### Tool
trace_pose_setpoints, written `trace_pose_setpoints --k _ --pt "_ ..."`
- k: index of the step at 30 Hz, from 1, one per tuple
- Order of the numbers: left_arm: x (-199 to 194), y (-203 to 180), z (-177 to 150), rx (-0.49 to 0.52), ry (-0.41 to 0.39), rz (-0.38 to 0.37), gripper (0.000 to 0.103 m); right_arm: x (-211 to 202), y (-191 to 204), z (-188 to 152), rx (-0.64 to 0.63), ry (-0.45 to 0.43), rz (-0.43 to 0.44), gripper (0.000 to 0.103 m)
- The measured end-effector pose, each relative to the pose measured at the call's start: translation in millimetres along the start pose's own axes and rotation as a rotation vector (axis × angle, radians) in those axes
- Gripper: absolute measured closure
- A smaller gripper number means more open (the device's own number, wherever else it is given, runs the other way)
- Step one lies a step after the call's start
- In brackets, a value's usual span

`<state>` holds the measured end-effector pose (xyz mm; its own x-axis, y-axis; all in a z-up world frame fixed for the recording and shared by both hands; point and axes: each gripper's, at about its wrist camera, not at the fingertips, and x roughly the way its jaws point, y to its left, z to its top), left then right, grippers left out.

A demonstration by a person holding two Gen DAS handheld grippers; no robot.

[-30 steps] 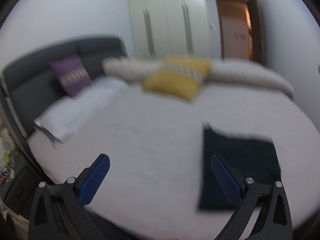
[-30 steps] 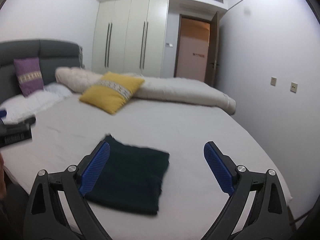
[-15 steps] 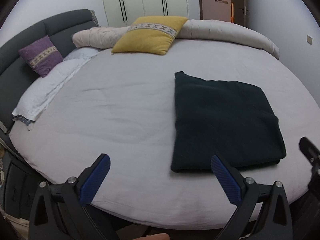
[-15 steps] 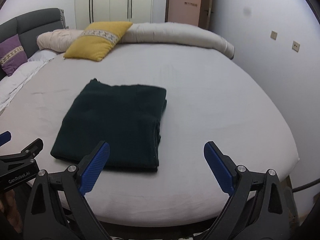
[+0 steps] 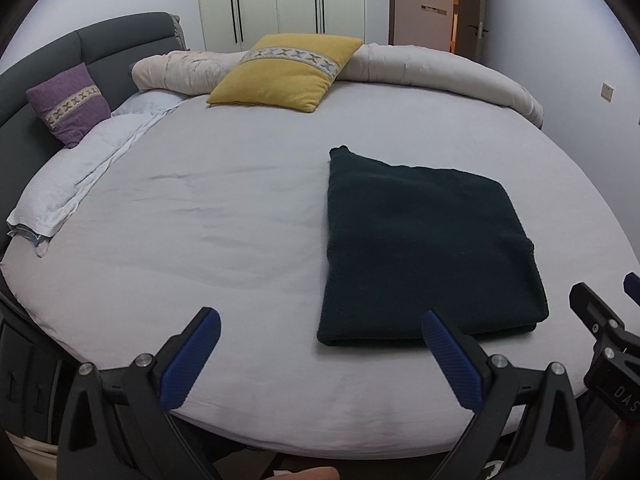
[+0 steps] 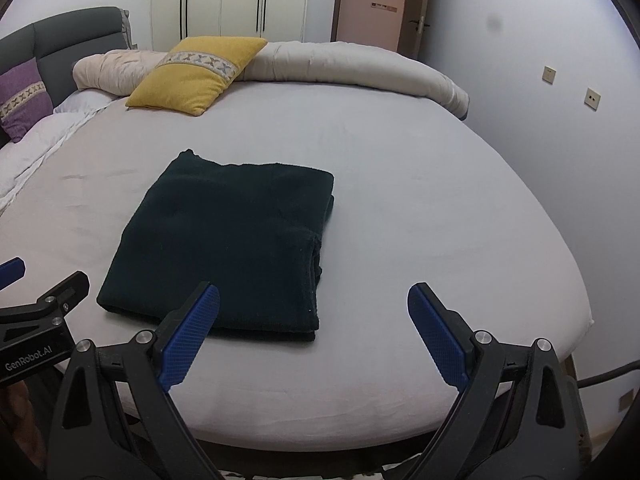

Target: Fold small clothes

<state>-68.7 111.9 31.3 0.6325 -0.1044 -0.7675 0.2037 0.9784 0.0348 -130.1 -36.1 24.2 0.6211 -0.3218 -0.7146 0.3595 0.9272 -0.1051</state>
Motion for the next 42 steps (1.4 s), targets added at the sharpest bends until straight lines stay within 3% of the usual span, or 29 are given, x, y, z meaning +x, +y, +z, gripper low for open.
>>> trace_pose_setpoints --k 42 --pt "4.0 1.5 -2.8 -0.012 0.015 0.006 0.000 9.6 6.0 0.7 -0.012 0.029 0.002 0.007"
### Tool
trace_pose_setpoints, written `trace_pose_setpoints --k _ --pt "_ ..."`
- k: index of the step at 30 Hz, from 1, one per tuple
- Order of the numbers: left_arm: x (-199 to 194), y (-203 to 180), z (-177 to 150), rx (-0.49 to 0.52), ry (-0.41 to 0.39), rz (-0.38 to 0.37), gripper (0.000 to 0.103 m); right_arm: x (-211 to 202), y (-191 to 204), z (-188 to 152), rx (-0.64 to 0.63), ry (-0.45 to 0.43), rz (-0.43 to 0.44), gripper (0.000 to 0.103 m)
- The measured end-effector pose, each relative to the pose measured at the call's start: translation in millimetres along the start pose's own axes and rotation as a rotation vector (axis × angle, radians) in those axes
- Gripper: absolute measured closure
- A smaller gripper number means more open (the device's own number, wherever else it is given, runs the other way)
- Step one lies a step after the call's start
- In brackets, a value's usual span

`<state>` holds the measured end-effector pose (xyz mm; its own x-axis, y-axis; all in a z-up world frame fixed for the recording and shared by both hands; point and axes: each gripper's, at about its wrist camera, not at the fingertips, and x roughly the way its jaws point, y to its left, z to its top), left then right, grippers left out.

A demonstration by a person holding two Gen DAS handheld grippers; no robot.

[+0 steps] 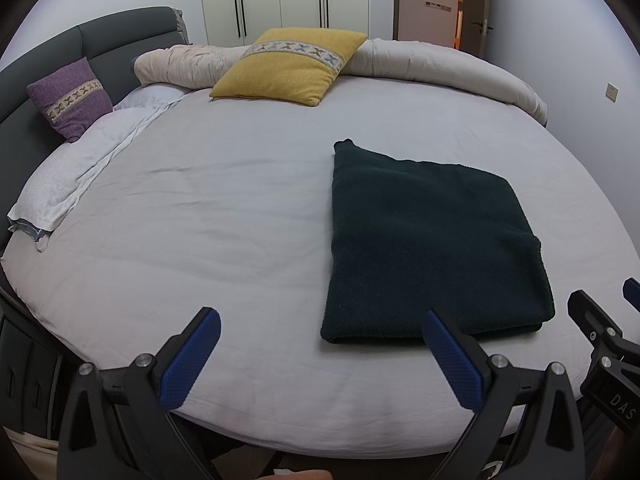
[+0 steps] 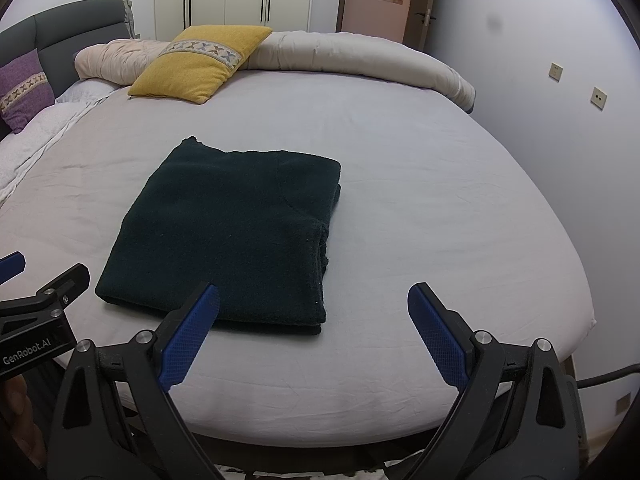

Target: Fold small clothes

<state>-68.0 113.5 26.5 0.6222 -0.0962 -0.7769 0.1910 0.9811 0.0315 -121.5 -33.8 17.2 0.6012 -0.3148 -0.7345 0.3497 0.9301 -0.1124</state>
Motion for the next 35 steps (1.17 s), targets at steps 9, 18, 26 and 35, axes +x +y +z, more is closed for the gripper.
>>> trace_pose_setpoints --k 9,18,26,35 --pt "0.6 0.9 -0.3 0.000 0.001 0.000 0.000 2.0 1.7 -1.2 -0.005 0.002 0.003 0.007" --pt "0.5 0.6 -1.4 0.000 0.003 -0.001 0.000 4.5 4.8 -3.5 -0.006 0.007 0.009 0.007" --pt "4.1 3.0 -6.4 -0.007 0.020 -0.011 0.000 5.3 7.5 -4.4 -0.015 0.009 0.012 0.007" --pt "5.6 5.3 -4.5 0.002 0.013 -0.011 0.000 4.6 8.2 -5.6 -0.010 0.015 0.017 0.007"
